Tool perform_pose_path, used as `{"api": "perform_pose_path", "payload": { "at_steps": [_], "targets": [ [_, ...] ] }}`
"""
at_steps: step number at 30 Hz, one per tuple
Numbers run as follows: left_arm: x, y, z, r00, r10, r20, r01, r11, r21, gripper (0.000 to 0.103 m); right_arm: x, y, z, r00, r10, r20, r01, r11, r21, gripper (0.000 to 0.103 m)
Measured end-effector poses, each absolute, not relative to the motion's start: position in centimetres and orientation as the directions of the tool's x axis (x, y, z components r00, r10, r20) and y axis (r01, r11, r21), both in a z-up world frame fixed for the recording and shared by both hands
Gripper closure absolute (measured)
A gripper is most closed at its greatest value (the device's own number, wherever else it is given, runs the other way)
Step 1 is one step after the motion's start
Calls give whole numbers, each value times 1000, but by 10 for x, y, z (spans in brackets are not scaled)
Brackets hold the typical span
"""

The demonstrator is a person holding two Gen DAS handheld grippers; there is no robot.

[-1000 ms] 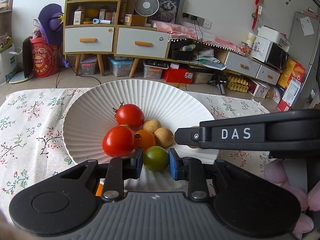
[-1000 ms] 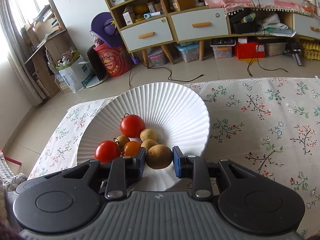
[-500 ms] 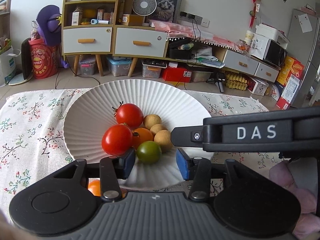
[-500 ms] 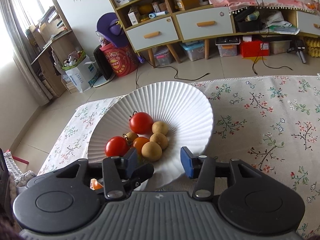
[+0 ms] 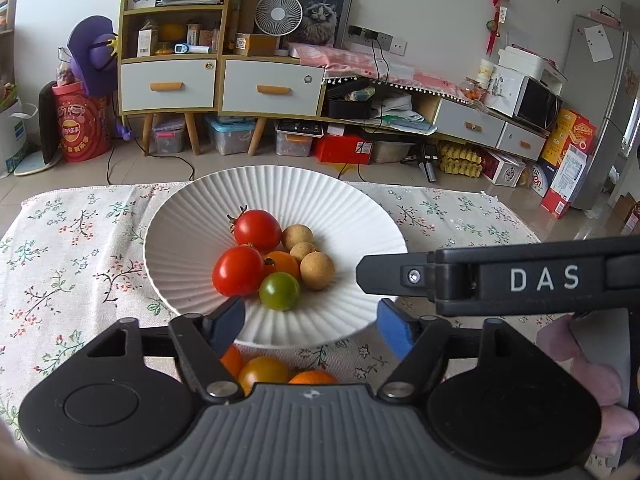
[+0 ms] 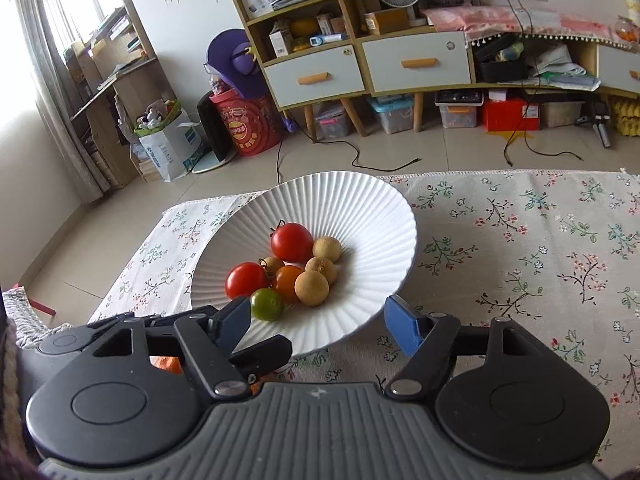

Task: Organize fruits
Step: 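Withdraw both tools from the bowl toward the remaining fruits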

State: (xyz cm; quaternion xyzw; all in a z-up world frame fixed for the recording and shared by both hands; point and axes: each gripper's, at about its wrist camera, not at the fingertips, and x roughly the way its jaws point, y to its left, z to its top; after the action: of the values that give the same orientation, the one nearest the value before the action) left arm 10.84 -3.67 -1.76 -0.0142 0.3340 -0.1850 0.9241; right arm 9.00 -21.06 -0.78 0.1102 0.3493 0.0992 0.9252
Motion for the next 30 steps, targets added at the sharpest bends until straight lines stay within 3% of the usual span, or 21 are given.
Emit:
{"api": "perform_pose_path", "payload": {
  "at_steps": [16, 30],
  "targets": [
    [87, -19, -19, 684, -324, -654, 339, 934, -108, 4, 62, -202, -9, 730, 235, -642, -150, 971, 186, 5],
    [70, 2, -28, 654, -290, -699, 344, 937, -67, 3, 41, -188, -14, 715, 239, -658, -191, 971, 144, 1]
  ]
}}
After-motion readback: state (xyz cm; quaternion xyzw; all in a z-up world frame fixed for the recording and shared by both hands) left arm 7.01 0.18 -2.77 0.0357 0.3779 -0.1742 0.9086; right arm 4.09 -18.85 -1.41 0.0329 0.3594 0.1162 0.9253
